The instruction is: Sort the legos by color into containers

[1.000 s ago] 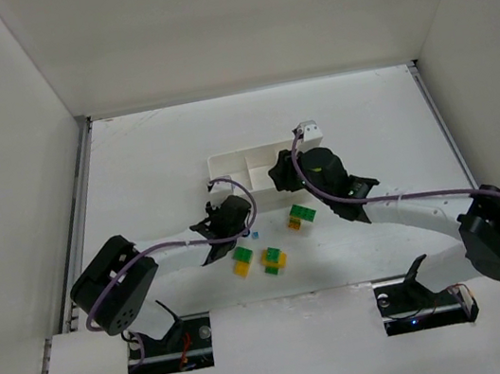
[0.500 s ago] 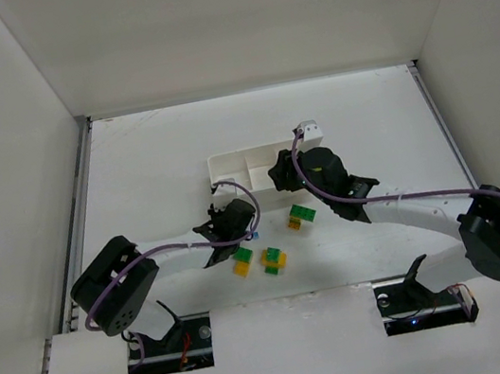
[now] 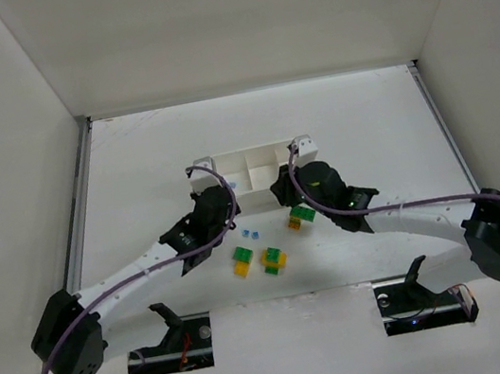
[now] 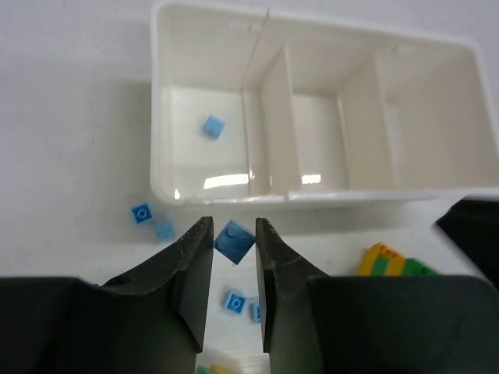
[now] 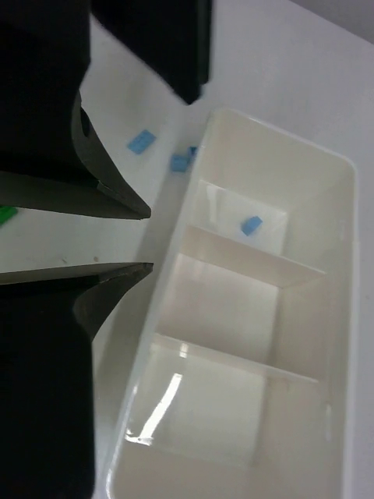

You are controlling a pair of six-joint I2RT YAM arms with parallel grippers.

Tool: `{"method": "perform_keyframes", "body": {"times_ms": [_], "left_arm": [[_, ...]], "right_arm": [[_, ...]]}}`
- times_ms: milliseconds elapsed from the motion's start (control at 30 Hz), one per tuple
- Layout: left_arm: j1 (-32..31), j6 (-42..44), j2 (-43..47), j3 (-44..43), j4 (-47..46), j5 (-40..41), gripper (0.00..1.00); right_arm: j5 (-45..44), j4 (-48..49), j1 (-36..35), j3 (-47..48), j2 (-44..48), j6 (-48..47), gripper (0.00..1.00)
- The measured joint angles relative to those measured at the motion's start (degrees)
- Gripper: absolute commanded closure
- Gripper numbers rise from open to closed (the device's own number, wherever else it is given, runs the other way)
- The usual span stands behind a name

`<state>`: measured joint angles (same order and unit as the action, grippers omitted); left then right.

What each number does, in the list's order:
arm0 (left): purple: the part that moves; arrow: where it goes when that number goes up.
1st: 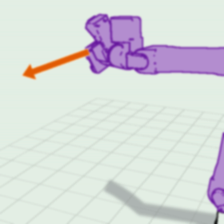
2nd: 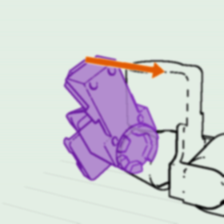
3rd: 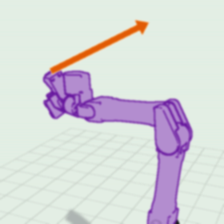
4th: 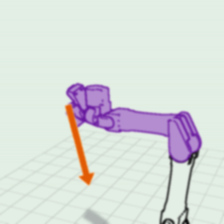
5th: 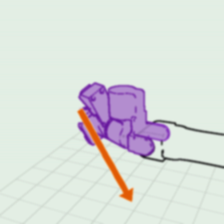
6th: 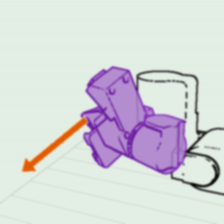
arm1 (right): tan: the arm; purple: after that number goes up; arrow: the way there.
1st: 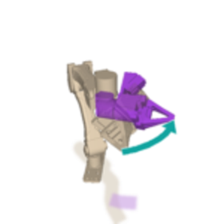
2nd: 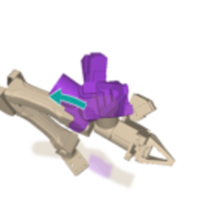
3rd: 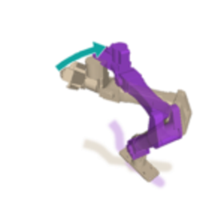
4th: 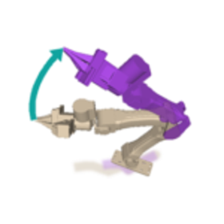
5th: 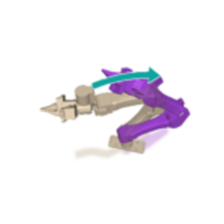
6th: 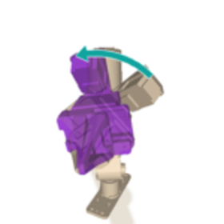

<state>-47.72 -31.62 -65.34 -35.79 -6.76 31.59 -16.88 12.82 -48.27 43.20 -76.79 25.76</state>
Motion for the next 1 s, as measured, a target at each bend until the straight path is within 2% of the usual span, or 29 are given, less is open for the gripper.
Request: {"method": "perform_keyframes", "body": {"times_ms": [167, 300, 433, 500, 600, 667, 833, 1000], "left_arm": [[3.78, 1.25, -3.02, -6.51, -0.44, -1.75, 0.84], [6.86, 3.32, -11.82, -11.54, -1.77, -3.10, 0.83], [9.46, 5.14, -19.71, -13.97, -2.43, -3.74, 0.80], [10.25, 5.70, -22.60, -14.75, -2.40, -3.89, 0.75], [11.10, 6.54, -25.44, -15.80, -2.40, -3.91, 0.62], [11.10, 6.88, -25.99, -16.35, -2.56, -3.74, 0.58], [11.04, 7.34, -24.48, -15.87, -3.17, -3.23, 0.56], [11.06, 6.97, -14.34, -9.81, -3.74, -3.13, 0.58]], "right_arm": [[0.00, -2.01, -5.27, -1.99, 0.35, 0.24, 0.58], [0.00, -3.58, -8.76, -2.56, -0.11, 1.57, 0.47], [-0.04, -3.98, -11.30, -2.43, -3.13, 2.78, 0.44], [0.00, -5.18, -12.04, -1.68, -5.64, 3.13, 0.44], [0.00, -7.78, -12.59, 1.03, -10.23, 3.61, 0.45], [-0.02, -9.53, -12.59, 3.45, -13.05, 3.72, 0.45], [-0.02, -13.40, -12.61, 9.51, -17.68, 4.04, 0.49], [-0.20, -16.79, -12.94, 14.38, -21.27, 4.59, 0.52]]}}
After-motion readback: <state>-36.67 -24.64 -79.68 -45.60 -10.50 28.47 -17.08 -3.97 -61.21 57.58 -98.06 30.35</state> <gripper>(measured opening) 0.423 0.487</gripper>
